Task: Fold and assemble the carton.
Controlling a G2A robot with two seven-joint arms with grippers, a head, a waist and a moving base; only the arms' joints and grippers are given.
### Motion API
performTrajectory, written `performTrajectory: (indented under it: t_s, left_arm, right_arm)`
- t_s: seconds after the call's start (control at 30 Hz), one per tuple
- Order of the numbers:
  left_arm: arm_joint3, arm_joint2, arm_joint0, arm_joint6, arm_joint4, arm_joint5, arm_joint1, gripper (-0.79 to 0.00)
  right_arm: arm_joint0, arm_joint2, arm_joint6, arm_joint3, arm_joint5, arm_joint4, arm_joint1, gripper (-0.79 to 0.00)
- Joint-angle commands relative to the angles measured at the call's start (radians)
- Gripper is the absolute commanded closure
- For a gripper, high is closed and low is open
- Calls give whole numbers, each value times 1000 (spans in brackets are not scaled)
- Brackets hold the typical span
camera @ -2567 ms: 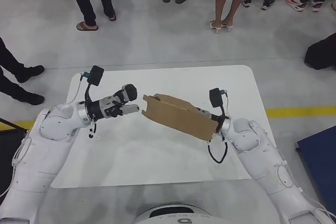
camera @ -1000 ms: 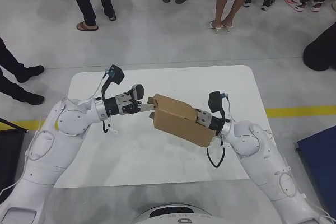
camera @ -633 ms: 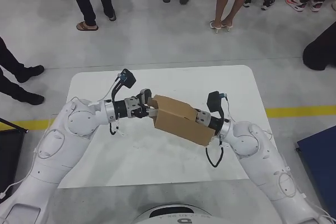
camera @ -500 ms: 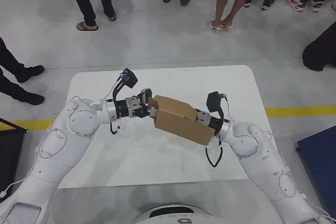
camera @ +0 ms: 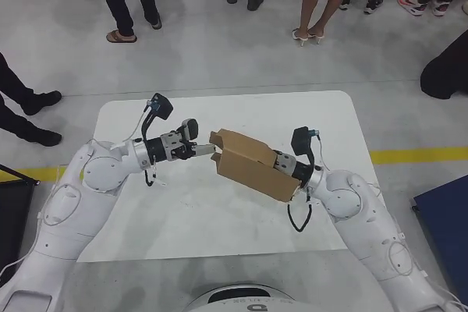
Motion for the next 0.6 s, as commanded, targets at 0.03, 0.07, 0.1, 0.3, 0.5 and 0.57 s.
performTrajectory:
  t_s: [0.03,0.07,0.1,0.3,0.5,0.57]
  left_arm:
    - [0,0,0,0,0,0,0,-785]
    - [-1,-1,8,17,0,7,-1,-785]
    - [1,-6,19,44,-19,4,-2,-785]
    - [11,-89,57,122,-50,-13,7,-785]
    - [-9,-39,-9,35,-22,22,1,-785]
    - [6,2,-54,14,-12,45,-8,-785]
  right_arm:
    - [0,0,0,0,0,0,0,0]
    - [0,0,0,0,0,0,0,0]
    - [-1,0,-1,0,4,0,0,0]
    - [-2,-6,-16,-5,44,-42,-1,0]
    - [1,-19,-24,-13,62,-81,-3,0]
    - [2,-22,-27,-16,69,-94,-3,0]
